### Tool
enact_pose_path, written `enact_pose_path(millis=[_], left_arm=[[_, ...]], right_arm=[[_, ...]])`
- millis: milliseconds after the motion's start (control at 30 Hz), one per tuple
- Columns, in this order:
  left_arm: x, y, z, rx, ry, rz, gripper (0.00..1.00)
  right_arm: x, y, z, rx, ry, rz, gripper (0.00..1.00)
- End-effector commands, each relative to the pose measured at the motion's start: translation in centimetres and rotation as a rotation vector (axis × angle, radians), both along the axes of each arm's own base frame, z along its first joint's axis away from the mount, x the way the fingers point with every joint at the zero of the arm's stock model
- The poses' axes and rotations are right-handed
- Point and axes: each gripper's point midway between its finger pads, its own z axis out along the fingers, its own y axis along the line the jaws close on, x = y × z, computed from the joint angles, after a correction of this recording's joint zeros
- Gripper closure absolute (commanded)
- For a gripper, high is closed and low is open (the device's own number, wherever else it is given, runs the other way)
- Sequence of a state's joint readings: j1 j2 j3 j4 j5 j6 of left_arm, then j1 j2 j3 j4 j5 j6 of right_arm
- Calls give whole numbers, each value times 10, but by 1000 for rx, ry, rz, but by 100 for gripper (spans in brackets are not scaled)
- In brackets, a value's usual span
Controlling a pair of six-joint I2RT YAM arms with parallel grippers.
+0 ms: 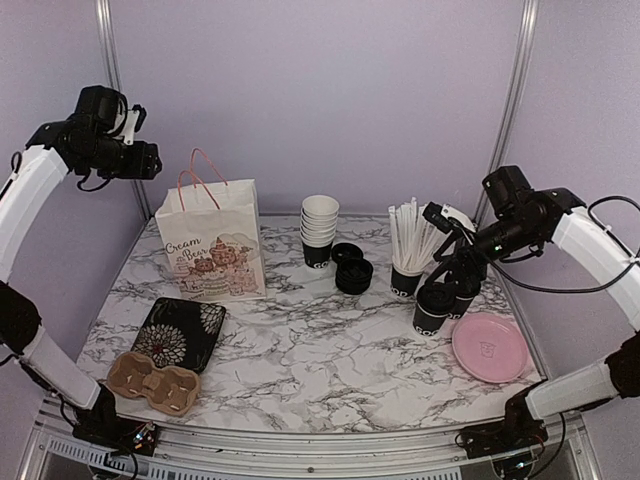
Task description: Pack the takeout coffee
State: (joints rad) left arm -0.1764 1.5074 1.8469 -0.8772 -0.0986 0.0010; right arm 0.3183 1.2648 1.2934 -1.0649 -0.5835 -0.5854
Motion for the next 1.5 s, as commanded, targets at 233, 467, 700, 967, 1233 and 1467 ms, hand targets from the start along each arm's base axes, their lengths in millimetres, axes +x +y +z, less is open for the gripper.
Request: enact_pose_path(millis=[233, 467, 700, 967, 1233, 1467], left_arm=[[36, -17, -65, -167, 200, -97, 35], [47, -16, -89, -224, 266, -20, 62], [40, -38, -79, -328, 272, -53, 100], [13, -83, 1, -486, 122, -182, 100], [-53, -132, 48, -597, 76, -313, 100], [-104, -172, 51, -708, 118, -396, 100]], right_arm=[[-3, 15, 15, 88, -23, 95, 12], [-1, 19, 9, 102, 4, 90, 17], [2, 19, 14, 105, 2, 75, 19], [2, 25, 35, 156, -15, 85, 20], [5, 26, 40, 165, -21, 81, 20], [12, 26, 37, 155, -19, 69, 20]])
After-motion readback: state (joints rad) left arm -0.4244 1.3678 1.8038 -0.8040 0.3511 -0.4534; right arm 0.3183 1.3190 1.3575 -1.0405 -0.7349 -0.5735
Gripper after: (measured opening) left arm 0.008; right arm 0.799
